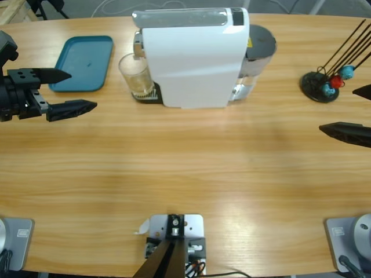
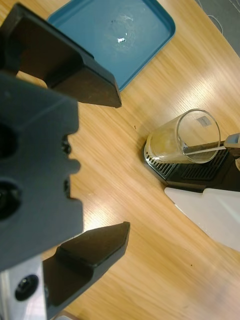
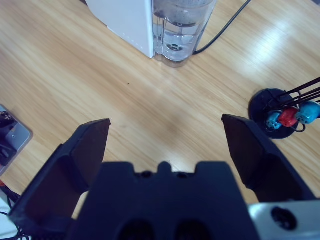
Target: Pour coffee
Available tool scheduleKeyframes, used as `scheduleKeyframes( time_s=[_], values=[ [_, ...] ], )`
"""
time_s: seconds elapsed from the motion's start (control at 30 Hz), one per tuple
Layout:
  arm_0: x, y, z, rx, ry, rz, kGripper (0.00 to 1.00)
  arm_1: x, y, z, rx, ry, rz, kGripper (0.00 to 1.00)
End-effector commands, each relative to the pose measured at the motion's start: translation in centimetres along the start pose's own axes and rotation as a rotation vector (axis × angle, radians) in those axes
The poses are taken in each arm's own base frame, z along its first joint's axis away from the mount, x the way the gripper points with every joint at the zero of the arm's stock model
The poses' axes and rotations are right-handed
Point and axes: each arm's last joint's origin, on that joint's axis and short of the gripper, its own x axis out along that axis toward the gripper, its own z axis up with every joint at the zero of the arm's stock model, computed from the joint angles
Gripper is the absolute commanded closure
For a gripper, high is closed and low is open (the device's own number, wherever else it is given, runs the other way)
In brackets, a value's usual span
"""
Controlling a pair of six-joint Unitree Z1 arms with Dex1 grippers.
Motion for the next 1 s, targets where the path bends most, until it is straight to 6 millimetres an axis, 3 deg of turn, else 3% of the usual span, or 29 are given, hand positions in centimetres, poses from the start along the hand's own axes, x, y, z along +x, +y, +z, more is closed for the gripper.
scheduleKeyframes(
  time_s=[0.03, 0.7, 0.83, 1.0],
  values=[
    [-0.7, 0.0, 0.1, -0.011, -0.022, -0.011, 0.0, 1.1, 0.2, -0.4, -0.02, 0.045, 0.017, 0.0],
    [-1.7, -0.4, -0.3, 0.006, -0.047, -0.037, 0.0, 1.1, 0.2, -0.4, -0.019, 0.045, 0.017, 0.0],
    [-1.7, -0.5, 0.2, 0.087, -0.091, -0.059, 0.0, 1.1, 0.2, -0.4, -0.02, 0.046, 0.017, 0.0],
    [-1.0, 0.0, 0.9, 0.047, -0.091, -0.031, 0.0, 1.5, 0.2, -0.1, -0.02, 0.062, 0.017, 0.0]
  ],
)
